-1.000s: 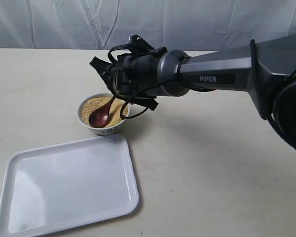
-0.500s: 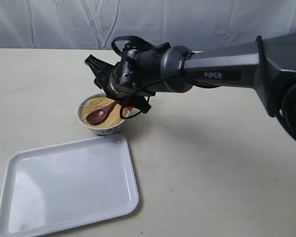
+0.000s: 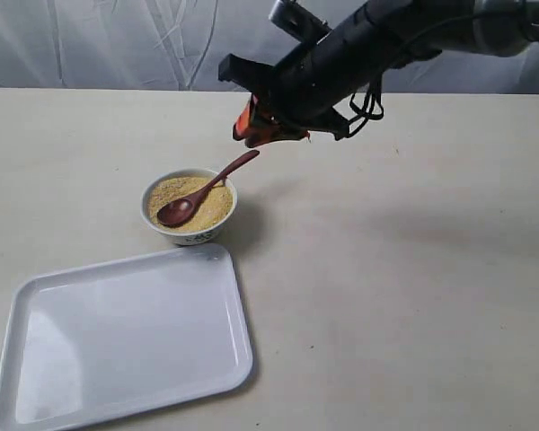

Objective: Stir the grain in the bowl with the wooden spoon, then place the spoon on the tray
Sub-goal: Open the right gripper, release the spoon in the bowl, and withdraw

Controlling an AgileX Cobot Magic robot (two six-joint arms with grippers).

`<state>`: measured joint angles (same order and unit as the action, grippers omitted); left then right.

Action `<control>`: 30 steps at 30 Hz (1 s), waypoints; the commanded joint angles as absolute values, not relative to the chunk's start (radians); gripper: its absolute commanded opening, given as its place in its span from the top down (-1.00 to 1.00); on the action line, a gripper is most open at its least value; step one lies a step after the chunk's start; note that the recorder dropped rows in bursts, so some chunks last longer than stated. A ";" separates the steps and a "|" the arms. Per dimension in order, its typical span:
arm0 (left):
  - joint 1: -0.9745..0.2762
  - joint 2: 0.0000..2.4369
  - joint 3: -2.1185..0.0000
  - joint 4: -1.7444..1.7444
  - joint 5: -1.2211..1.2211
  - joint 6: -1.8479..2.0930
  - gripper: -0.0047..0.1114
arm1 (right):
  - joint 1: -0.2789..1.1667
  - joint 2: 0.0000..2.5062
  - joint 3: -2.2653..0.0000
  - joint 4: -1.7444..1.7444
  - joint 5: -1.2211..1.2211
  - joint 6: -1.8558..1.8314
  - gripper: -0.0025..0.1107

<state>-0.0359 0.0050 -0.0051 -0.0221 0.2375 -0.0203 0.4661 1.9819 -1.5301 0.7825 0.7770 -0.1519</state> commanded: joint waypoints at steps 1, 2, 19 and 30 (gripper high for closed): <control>-0.031 0.000 0.000 -0.022 0.231 -0.020 0.91 | 0.455 1.980 -1.415 1.146 0.646 -0.468 0.43; -0.031 0.000 0.000 -0.022 0.231 -0.020 0.91 | 0.455 1.982 -1.370 1.273 0.621 -0.558 0.33; -0.031 0.000 0.000 -0.022 0.231 -0.020 0.91 | 0.431 2.060 -1.182 1.640 0.529 -0.994 0.00; -0.031 0.000 0.000 -0.022 0.231 -0.020 0.91 | 0.364 1.820 -1.182 0.071 0.336 0.019 0.05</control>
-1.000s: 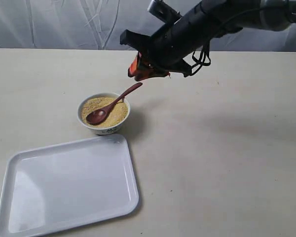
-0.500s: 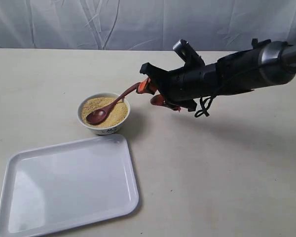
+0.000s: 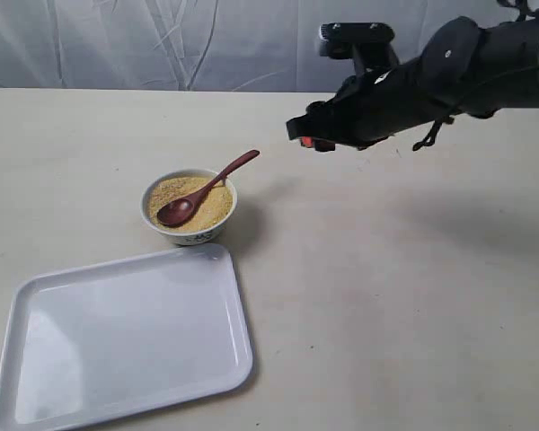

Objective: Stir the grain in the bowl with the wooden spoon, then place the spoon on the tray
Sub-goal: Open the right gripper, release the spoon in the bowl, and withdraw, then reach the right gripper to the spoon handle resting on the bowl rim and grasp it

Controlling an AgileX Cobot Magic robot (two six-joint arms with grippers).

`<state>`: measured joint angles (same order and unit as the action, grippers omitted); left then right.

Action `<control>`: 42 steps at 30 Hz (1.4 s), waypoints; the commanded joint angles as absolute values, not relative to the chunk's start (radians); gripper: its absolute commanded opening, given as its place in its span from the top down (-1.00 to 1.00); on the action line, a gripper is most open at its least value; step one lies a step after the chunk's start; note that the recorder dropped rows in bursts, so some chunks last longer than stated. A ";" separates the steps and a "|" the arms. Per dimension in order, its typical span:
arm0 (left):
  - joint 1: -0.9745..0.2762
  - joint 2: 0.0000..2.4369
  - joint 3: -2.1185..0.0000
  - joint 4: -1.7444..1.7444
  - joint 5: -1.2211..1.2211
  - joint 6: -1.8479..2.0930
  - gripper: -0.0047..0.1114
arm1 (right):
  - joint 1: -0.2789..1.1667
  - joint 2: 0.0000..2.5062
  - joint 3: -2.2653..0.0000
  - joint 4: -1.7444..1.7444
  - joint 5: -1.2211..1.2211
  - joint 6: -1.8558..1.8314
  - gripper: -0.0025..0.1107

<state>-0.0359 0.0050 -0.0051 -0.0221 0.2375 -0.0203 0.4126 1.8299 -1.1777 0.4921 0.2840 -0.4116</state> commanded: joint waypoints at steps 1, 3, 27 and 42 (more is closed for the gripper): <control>-0.031 0.000 0.000 -0.022 0.231 -0.020 0.91 | 0.353 1.823 -1.182 -0.013 0.384 0.143 0.07; -0.031 0.000 0.000 -0.022 0.231 -0.020 0.91 | 0.339 1.825 -1.180 -0.102 0.466 0.374 0.10; -0.031 0.000 0.000 -0.022 0.231 -0.020 0.91 | 0.723 1.825 -0.878 0.147 -0.563 0.000 0.10; -0.031 0.000 0.000 -0.022 0.231 -0.020 0.91 | 0.622 2.103 -0.859 -0.123 -0.904 1.092 0.10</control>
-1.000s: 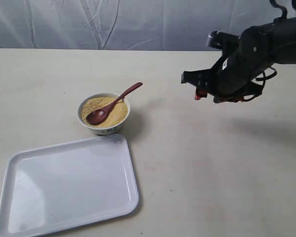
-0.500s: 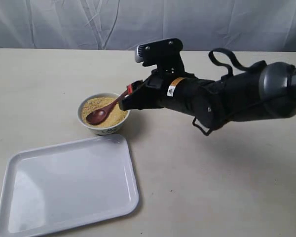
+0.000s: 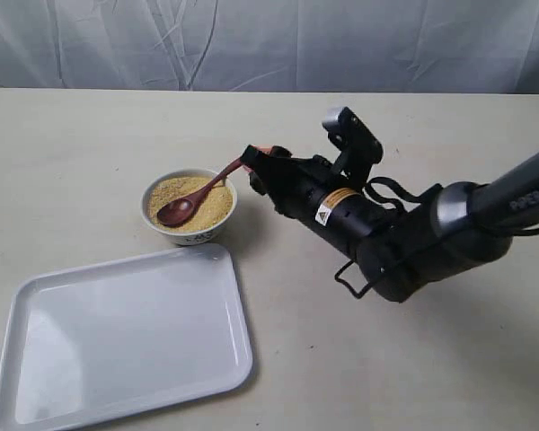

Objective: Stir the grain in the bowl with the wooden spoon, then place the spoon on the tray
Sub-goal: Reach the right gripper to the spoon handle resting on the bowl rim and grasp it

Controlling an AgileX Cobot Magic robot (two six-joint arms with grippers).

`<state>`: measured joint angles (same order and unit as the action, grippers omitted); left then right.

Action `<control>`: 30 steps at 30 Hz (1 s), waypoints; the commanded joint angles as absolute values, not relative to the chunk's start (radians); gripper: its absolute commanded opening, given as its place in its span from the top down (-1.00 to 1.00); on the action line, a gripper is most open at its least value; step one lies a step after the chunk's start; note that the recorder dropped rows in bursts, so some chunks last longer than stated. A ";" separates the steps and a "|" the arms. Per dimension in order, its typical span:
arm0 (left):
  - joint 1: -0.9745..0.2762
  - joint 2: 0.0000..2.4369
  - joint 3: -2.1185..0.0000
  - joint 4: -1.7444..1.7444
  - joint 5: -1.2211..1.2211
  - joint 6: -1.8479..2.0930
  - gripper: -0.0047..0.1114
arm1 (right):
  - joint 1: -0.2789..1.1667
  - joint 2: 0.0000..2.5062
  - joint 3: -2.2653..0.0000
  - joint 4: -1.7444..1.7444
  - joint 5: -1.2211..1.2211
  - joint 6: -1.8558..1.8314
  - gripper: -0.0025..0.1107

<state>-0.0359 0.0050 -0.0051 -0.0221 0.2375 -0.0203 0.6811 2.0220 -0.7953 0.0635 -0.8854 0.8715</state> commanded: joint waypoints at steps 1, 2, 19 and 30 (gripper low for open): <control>-0.031 0.000 0.000 -0.022 0.231 -0.020 0.91 | 0.605 2.123 -0.884 -0.174 -0.889 1.142 0.10; -0.031 0.000 0.000 -0.022 0.231 -0.020 0.91 | 0.590 2.137 -0.904 -0.209 -0.879 1.182 0.09; -0.031 0.000 0.000 -0.020 0.231 -0.020 0.91 | 0.559 2.277 -1.153 -0.307 -0.764 1.362 0.06; -0.031 0.000 0.000 -0.020 0.231 -0.020 0.91 | 0.559 2.277 -1.153 -0.193 -0.725 1.364 0.91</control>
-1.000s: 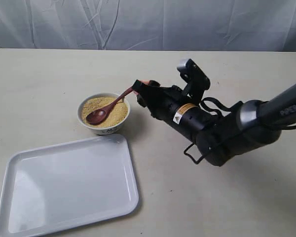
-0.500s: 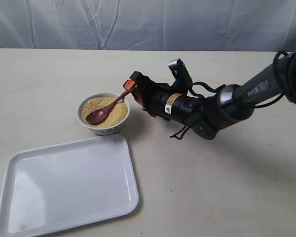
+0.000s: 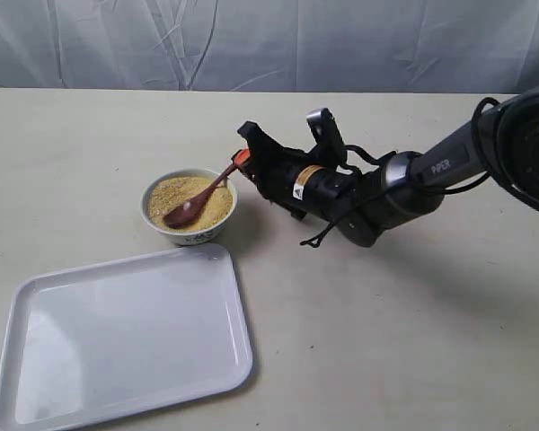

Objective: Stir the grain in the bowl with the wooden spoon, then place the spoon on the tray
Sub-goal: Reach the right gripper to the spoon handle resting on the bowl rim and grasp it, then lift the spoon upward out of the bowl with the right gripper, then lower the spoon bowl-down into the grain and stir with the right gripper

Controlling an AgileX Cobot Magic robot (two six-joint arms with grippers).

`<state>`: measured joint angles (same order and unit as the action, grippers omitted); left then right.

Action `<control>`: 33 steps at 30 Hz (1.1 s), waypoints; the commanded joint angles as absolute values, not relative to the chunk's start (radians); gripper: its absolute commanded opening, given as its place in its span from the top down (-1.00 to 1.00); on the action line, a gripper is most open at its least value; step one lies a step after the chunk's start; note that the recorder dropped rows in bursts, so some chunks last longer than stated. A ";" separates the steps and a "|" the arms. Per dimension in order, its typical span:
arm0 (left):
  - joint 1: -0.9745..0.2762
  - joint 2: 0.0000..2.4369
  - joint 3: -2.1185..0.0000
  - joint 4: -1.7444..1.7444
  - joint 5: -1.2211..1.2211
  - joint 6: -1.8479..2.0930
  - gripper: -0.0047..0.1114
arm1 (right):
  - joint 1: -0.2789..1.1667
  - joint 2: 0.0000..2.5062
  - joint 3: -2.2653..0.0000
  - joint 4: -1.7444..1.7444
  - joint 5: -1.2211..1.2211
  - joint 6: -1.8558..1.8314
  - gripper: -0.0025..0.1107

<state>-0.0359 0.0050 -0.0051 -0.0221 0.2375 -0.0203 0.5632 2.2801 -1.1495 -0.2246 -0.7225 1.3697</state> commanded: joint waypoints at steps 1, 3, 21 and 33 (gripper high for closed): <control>-0.031 0.000 0.000 -0.020 0.231 -0.020 0.91 | 0.559 2.277 -1.153 -0.189 -0.734 1.364 0.97; -0.031 0.000 0.000 -0.020 0.231 -0.020 0.91 | 0.559 2.270 -1.151 -0.162 -0.741 1.364 0.97; -0.031 0.000 0.000 -0.020 0.231 -0.020 0.91 | 0.559 2.037 -1.151 -0.188 -1.010 0.821 0.97; -0.031 0.000 0.000 -0.020 0.231 -0.020 0.91 | 0.688 2.047 -1.151 -0.193 -0.789 0.249 0.97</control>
